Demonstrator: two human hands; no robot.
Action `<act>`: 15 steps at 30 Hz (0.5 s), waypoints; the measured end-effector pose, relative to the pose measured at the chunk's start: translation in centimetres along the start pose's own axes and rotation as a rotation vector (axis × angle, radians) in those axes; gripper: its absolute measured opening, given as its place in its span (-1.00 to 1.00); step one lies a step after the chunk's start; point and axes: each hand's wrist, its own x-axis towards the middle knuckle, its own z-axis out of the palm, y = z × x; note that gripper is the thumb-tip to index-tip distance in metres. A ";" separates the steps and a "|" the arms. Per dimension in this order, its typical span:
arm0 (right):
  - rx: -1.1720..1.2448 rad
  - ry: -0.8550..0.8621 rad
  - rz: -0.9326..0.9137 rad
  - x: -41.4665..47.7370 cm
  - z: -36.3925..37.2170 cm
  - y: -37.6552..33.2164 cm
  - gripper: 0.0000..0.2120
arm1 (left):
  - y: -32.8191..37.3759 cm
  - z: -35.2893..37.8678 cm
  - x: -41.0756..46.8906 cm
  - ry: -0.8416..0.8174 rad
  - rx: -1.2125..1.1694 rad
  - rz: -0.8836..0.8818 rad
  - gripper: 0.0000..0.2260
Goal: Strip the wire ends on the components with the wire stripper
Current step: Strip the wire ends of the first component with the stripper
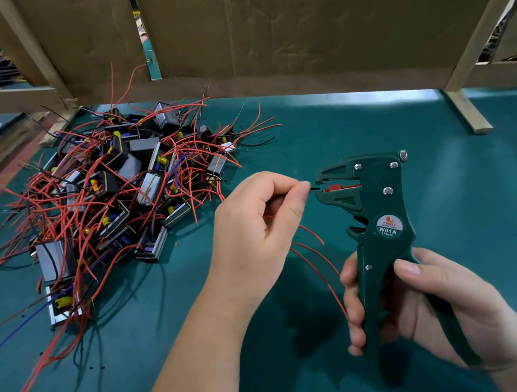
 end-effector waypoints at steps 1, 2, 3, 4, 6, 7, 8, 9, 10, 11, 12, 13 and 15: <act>0.002 -0.001 0.001 0.0 0.0 0.0 -0.51 | 0.0 0.0 0.0 0.005 0.001 0.004 -0.86; 0.006 -0.004 0.003 -0.1 0.1 0.0 -0.51 | 0.0 0.0 -0.1 0.009 0.000 0.008 -0.86; 0.009 -0.008 0.004 -0.1 0.1 0.0 -0.51 | 0.0 0.1 -0.1 0.013 -0.003 0.010 -0.87; 0.008 -0.011 0.005 -0.1 0.1 0.0 -0.51 | 0.0 0.1 -0.1 0.016 -0.008 0.010 -0.87; 0.003 -0.012 0.005 -0.1 0.1 0.0 -0.51 | 0.1 0.2 -0.1 0.018 -0.022 0.006 -0.88; 0.004 -0.009 0.006 -0.1 0.2 0.0 -0.51 | 0.2 0.3 -0.1 0.017 -0.029 0.006 -0.89; 0.003 -0.004 0.007 -0.1 0.2 0.0 -0.50 | 0.2 0.3 -0.1 0.017 -0.034 0.007 -0.89; 0.002 0.002 0.007 -0.1 0.1 0.0 -0.49 | 0.2 0.3 -0.2 0.017 -0.038 0.008 -0.89; 0.002 0.005 0.006 -0.1 0.1 0.0 -0.48 | 0.2 0.3 -0.1 0.017 -0.040 0.009 -0.89; 0.004 0.006 0.005 -0.1 0.1 0.0 -0.48 | 0.2 0.3 -0.2 0.017 -0.042 0.009 -0.89; 0.008 0.004 0.006 -0.1 0.1 0.0 -0.48 | 0.2 0.3 -0.2 0.017 -0.045 0.007 -0.89; 0.011 0.001 0.007 -0.1 0.2 0.0 -0.49 | 0.2 0.3 -0.2 0.015 -0.049 0.004 -0.88; 0.012 0.007 0.014 -0.1 0.3 0.0 -0.48 | 0.2 0.3 -0.2 0.012 -0.050 -0.001 -0.87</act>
